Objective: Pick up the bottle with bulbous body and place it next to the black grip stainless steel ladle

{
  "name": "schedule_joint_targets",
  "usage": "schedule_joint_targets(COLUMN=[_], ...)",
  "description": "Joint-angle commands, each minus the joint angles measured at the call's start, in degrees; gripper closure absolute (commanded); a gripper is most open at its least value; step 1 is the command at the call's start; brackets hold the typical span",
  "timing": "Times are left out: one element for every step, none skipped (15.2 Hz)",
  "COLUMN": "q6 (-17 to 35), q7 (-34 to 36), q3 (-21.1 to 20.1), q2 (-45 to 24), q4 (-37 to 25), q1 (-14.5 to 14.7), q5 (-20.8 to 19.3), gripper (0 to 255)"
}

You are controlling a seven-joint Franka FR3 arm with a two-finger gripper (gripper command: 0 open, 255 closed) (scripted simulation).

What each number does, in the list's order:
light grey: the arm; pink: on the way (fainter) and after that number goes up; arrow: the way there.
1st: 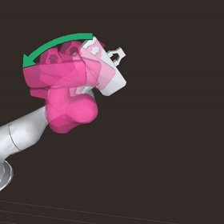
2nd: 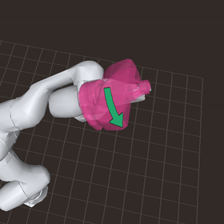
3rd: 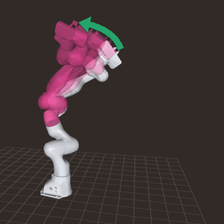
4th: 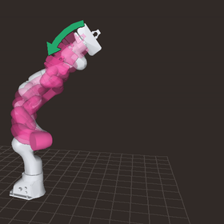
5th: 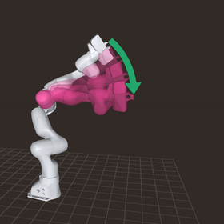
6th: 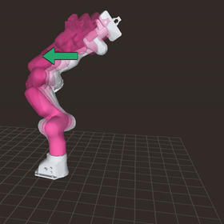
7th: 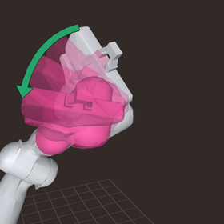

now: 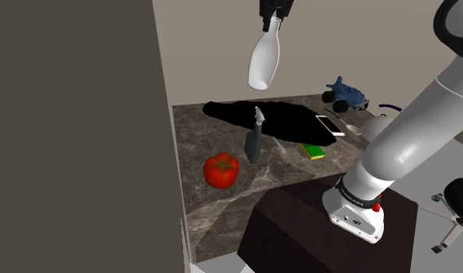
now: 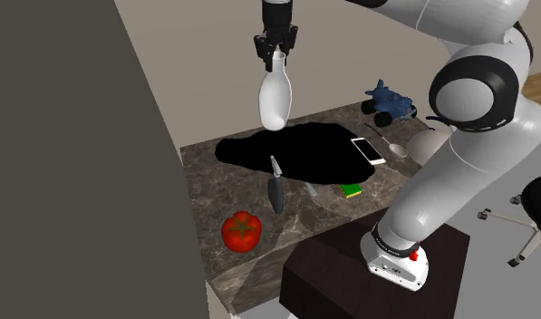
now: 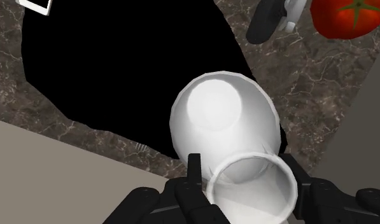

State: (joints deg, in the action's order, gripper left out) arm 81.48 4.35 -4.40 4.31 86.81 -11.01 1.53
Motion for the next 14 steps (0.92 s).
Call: schedule_joint_targets(q6=[1.2, 1.8, 2.3, 2.9, 3.4, 3.9, 4.4, 4.9, 5.4, 5.9, 6.4, 6.8, 7.3, 7.7], q7=[-2.7, -4.1, -5.4, -6.8, -8.1, -9.5, -10.8, -12.1, -13.5, -14.8, -16.1, -17.4, -18.7, -20.0], q3=[1.4, 2.1, 2.9, 3.6, 4.3, 5.1, 5.8, 6.5, 7.2, 7.9, 8.6, 9.3, 10.0, 10.7], q2=[0.6, 0.7, 0.7, 0.7, 0.6, 0.5, 0.3, 0.0, -0.3, -0.7, -1.2, -1.7, -2.3, -2.9], q4=[1.8, 2.5, 3.1, 3.7, 4.2, 4.5, 4.9, 5.1, 5.3, 5.4, 5.4, 5.4, 5.3, 5.1], q1=[-1.2, -1.8, -2.4, -3.0, -3.6, -4.2, -4.8, -5.4, -6.0, -6.6, -7.2, -7.8, -8.4, -9.0], q5=[-0.1, -0.2, -0.3, -0.4, -0.5, -0.5, -0.6, -0.7, -0.8, -0.8, -0.9, -0.9, -0.9, -0.9], gripper=[255, 255, 255, 255, 255, 255, 255, 255, 255, 255, 255, 255, 255, 255])
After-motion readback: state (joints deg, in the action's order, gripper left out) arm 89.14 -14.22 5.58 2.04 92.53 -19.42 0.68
